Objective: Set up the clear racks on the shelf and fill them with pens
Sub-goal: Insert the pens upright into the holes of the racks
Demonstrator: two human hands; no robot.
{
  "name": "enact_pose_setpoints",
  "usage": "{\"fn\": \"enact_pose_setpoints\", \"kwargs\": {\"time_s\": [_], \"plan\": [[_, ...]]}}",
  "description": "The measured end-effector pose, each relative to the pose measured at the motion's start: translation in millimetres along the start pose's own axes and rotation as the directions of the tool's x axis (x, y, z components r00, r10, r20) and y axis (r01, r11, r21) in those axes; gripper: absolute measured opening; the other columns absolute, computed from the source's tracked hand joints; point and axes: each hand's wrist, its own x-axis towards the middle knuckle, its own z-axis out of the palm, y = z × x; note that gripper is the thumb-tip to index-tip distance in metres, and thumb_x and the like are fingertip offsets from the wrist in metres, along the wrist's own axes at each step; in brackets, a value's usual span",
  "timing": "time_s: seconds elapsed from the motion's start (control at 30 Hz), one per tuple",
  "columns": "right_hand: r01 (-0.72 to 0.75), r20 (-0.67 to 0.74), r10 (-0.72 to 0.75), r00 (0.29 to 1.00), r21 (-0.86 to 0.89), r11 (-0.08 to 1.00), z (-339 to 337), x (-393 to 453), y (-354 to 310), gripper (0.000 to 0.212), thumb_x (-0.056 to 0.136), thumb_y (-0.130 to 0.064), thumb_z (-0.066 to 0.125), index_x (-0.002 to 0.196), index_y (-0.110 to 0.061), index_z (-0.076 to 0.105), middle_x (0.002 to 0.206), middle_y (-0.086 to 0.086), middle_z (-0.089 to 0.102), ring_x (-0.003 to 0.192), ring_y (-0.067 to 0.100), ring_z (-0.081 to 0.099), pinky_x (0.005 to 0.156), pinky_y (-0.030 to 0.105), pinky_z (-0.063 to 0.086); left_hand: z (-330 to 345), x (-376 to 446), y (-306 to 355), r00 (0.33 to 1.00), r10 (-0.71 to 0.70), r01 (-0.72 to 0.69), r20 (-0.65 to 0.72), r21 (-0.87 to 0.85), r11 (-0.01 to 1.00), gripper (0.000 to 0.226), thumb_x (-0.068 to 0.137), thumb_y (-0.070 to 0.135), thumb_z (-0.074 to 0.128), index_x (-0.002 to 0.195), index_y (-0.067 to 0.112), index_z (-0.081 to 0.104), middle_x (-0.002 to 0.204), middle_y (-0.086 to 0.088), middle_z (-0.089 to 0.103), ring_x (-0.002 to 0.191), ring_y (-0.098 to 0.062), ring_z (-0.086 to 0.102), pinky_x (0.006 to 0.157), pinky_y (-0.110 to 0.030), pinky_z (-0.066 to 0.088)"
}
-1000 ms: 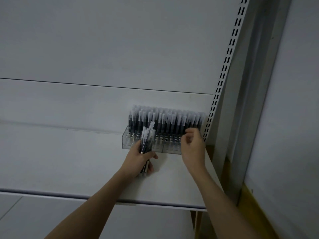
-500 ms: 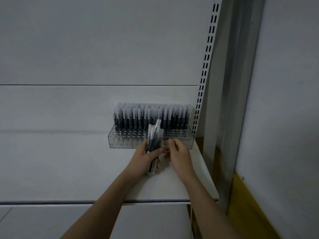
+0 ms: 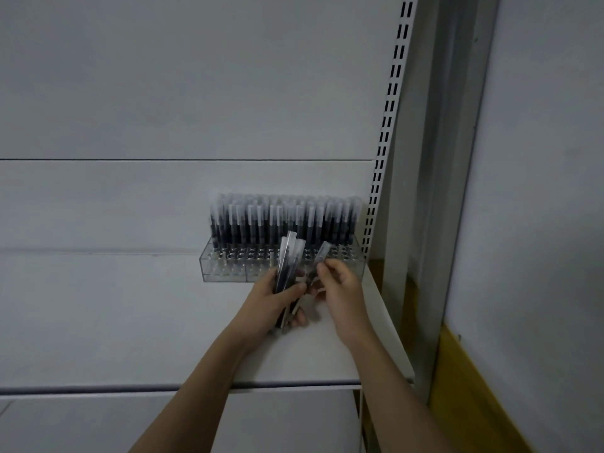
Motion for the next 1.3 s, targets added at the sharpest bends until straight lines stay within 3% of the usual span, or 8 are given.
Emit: {"fn": "enact_pose_setpoints", "kwargs": {"time_s": [0.13,0.2,0.43,0.67,0.8,0.93,1.1,1.3], "plan": [[-0.023,-0.031,0.024,0.999,0.055,0.998,-0.1,0.9,-3.1,0.014,0.102,-0.017,0.052,0.105,-0.013,0.065,0.091,0.007,0.070,0.069,0.006,0.066,0.059,0.020,0.052,1.2,-0.3,0.6,1.000,0.001,-0.001,-0.016,0.034,0.999,0.017,0.096,0.005,0.059,0.112,0.004,0.055,0.065,-0.004,0.067,0.051,-0.027,0.058,0.045,-0.030,0.048],[-0.014,-0.021,0.016,1.000,0.068,0.998,1.0,0.4,-2.9,0.012,0.100,-0.021,0.057,0.104,-0.015,0.066,0.091,0.005,0.071,0.071,0.007,0.067,0.060,0.019,0.051,1.4,-0.8,1.0,1.000,0.003,-0.002,-0.030,0.035,0.999,0.017,0.095,0.004,0.060,0.112,0.003,0.055,0.064,-0.003,0.065,0.050,-0.026,0.056,0.043,-0.028,0.045],[0.041,-0.042,-0.039,0.998,0.040,0.998,-0.2,-0.5,-1.5,0.014,0.098,-0.026,0.060,0.101,-0.015,0.067,0.092,0.006,0.073,0.078,0.014,0.069,0.064,0.022,0.054,1.2,0.5,-3.1,0.997,0.023,-0.020,-0.075,0.045,0.999,0.017,0.093,0.006,0.065,0.108,0.005,0.056,0.076,-0.016,0.061,0.055,-0.026,0.056,0.047,-0.030,0.047],[0.116,-0.251,-0.107,0.962,0.023,0.993,-9.3,4.5,-3.6,0.022,0.102,-0.030,0.051,0.115,-0.020,0.066,0.102,0.008,0.069,0.089,0.016,0.066,0.075,0.027,0.057,1.2,1.7,-7.2,0.981,0.089,-0.063,-0.174,0.150,0.987,0.014,0.094,0.011,0.064,0.104,0.011,0.054,0.081,-0.018,0.070,0.051,-0.027,0.059,0.049,-0.032,0.045],[0.266,-0.294,-0.295,0.909,-0.136,0.954,-16.8,22.9,-29.7,0.017,0.101,-0.024,0.053,0.116,-0.021,0.059,0.104,-0.004,0.068,0.095,0.010,0.066,0.085,0.031,0.056,1.3,2.5,-6.6,0.980,0.094,-0.069,-0.175,0.142,0.987,0.015,0.095,0.009,0.061,0.107,0.010,0.052,0.091,-0.010,0.073,0.051,-0.026,0.057,0.047,-0.034,0.044],[0.372,-0.185,-0.442,0.878,-0.316,0.873,-14.6,45.8,-55.4,0.003,0.101,-0.022,0.054,0.100,-0.024,0.055,0.085,-0.003,0.063,0.075,0.014,0.061,0.066,0.029,0.052,1.0,3.0,-8.1,0.978,0.102,-0.072,-0.180,0.163,0.984,0.013,0.096,0.008,0.059,0.106,0.012,0.052,0.089,-0.009,0.073,0.049,-0.024,0.057,0.049,-0.037,0.045],[0.404,-0.024,-0.488,0.872,-0.526,0.748,-8.6,61.2,-65.4,0.002,0.101,-0.022,0.053,0.103,-0.022,0.054,0.081,-0.008,0.059,0.069,0.001,0.054,0.056,0.009,0.036,1.7,3.1,-7.7,0.977,0.107,-0.074,-0.186,0.175,0.982,0.013,0.096,0.008,0.059,0.106,0.014,0.052,0.088,-0.010,0.073,0.049,-0.024,0.058,0.051,-0.039,0.047],[0.355,0.116,-0.381,0.917,-0.672,0.650,-6.8,69.0,-46.6,0.016,0.102,-0.017,0.050,0.087,-0.012,0.047,0.072,0.005,0.053,0.058,0.013,0.046,0.052,0.029,0.035,1.5,1.2,-6.0,0.978,0.101,-0.069,-0.180,0.176,0.982,0.014,0.097,0.010,0.058,0.109,0.012,0.052,0.090,-0.010,0.072,0.051,-0.023,0.058,0.052,-0.039,0.047]]}}
